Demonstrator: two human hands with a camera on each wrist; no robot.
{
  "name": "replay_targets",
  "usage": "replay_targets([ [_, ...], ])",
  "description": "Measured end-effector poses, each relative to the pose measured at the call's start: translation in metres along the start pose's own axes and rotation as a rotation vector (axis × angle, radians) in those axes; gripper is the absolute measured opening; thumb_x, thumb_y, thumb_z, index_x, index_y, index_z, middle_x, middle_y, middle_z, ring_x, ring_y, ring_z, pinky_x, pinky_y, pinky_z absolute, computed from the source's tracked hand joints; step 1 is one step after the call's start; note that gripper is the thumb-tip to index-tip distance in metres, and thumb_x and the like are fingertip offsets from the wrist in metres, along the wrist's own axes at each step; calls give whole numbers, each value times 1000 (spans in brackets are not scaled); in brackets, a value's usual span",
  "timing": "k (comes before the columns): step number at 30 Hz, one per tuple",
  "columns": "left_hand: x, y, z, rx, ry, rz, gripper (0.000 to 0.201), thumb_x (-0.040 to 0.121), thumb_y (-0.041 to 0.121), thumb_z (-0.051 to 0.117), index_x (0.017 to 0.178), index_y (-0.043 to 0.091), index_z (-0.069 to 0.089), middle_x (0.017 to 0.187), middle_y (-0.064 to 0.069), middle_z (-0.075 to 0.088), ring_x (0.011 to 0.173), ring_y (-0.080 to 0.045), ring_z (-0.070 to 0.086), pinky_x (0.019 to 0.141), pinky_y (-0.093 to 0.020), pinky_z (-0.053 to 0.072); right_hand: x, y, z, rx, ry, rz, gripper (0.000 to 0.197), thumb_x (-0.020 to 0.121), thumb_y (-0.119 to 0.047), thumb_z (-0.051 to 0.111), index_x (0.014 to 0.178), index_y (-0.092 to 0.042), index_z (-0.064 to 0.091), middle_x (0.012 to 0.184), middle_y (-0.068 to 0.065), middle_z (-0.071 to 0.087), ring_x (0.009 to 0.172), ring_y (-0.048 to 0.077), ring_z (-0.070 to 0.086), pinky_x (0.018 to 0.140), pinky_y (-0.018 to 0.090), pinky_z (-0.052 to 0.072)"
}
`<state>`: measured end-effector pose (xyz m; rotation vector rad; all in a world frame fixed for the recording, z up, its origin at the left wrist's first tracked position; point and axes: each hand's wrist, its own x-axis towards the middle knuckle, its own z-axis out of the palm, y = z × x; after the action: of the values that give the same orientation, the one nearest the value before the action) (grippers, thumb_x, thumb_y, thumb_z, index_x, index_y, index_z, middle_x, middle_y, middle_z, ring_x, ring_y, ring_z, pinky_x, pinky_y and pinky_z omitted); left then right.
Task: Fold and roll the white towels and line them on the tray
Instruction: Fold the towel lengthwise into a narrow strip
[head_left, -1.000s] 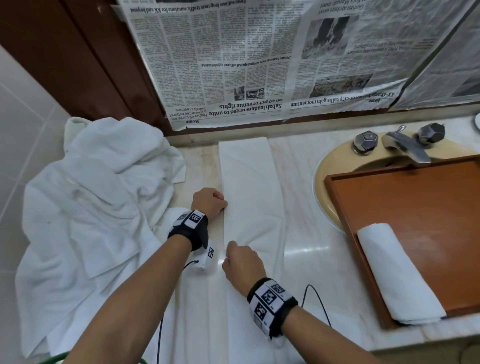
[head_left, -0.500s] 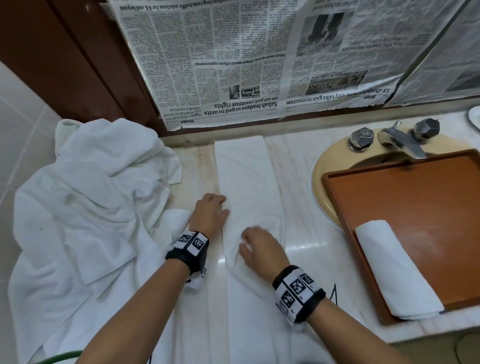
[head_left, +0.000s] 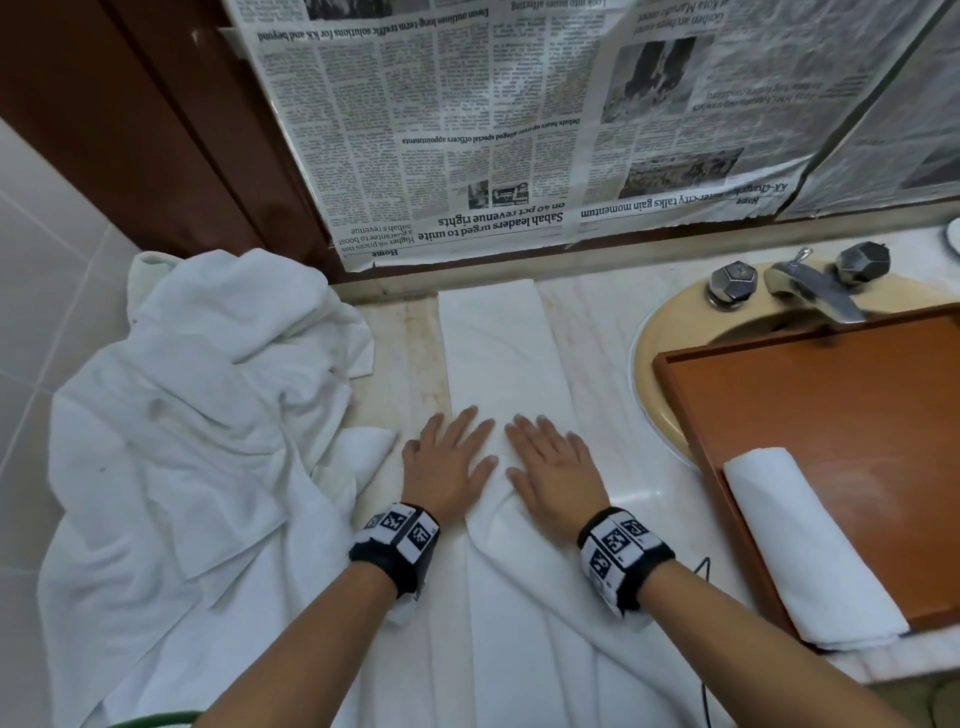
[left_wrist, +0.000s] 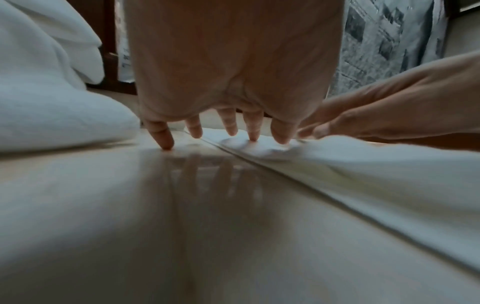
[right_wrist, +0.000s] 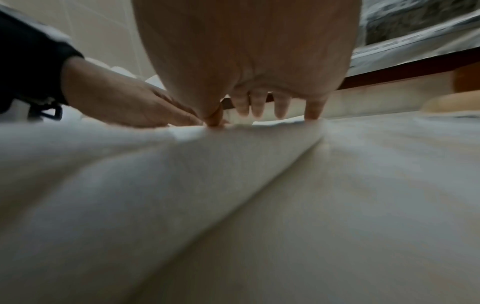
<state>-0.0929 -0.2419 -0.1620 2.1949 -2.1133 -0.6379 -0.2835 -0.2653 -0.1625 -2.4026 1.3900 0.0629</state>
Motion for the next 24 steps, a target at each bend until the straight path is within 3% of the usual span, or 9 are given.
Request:
replay_targets([
  [2,-3,0,6,88,-43,12,78,81,73,-1,155,47,7,164,21,-1,152,-24,3,113,-49,18,6,7,1,-58,-121,17,66,98,-57,5,157,-28,-6,162,-14,-15,150,12,-12,120,41,-5],
  [4,-6,-3,5,105,-69,-3,75,85,72,0,155,45,2,163,21,-7,153,-25,-3,116,-52,14,12,20,-4,-80,-158,62,64,100,-55,5,155,-29,-14,158,-16,-24,148,11,-19,120,44,-8],
  [7,-7,-4,1,68,-119,-43,65,98,64,19,155,44,-2,162,24,-14,152,-23,-13,119,-57,4,21,35,-17,-45,-139,203,61,104,-47,11,156,-24,-11,161,-12,-21,150,13,-16,121,46,-6],
  [9,1,1,-5,31,-77,-57,65,100,60,26,157,40,2,163,22,-10,152,-23,-11,119,-57,4,32,32,-22,-22,-79,181,60,105,-45,13,157,-22,-8,161,-11,-17,150,14,-15,122,45,-5],
  [11,14,6,-8,-18,-31,-78,64,101,59,25,157,38,3,164,20,-7,152,-22,-8,119,-58,7,47,18,-21,-32,-82,53,59,105,-46,13,156,-25,-8,161,-13,-17,150,13,-15,122,47,-3],
  [14,32,8,-6,44,-71,-98,62,101,60,15,156,40,-5,163,20,-14,152,-24,-10,118,-58,9,68,11,-16,-83,-141,-49,57,105,-47,10,156,-30,-9,161,-15,-17,150,14,-14,122,46,-5],
  [16,35,4,-6,95,-86,-99,62,100,61,12,155,42,-10,162,21,-18,152,-23,-11,118,-57,9,80,23,-17,-110,-145,-22,58,104,-49,8,155,-31,-12,160,-16,-20,150,13,-14,122,46,-5],
  [20,38,-4,-12,95,-116,-91,62,101,60,16,156,42,-7,162,21,-17,152,-23,-13,119,-57,3,99,52,-36,-68,-178,205,59,105,-45,9,155,-27,-14,160,-12,-24,150,15,-16,121,49,-5],
  [24,72,2,-24,-48,8,-126,56,104,50,22,157,39,7,165,16,-1,152,-23,-3,119,-57,8,122,32,-43,-70,-122,26,58,105,-44,12,157,-26,-7,163,-11,-15,151,15,-13,121,47,-6],
])
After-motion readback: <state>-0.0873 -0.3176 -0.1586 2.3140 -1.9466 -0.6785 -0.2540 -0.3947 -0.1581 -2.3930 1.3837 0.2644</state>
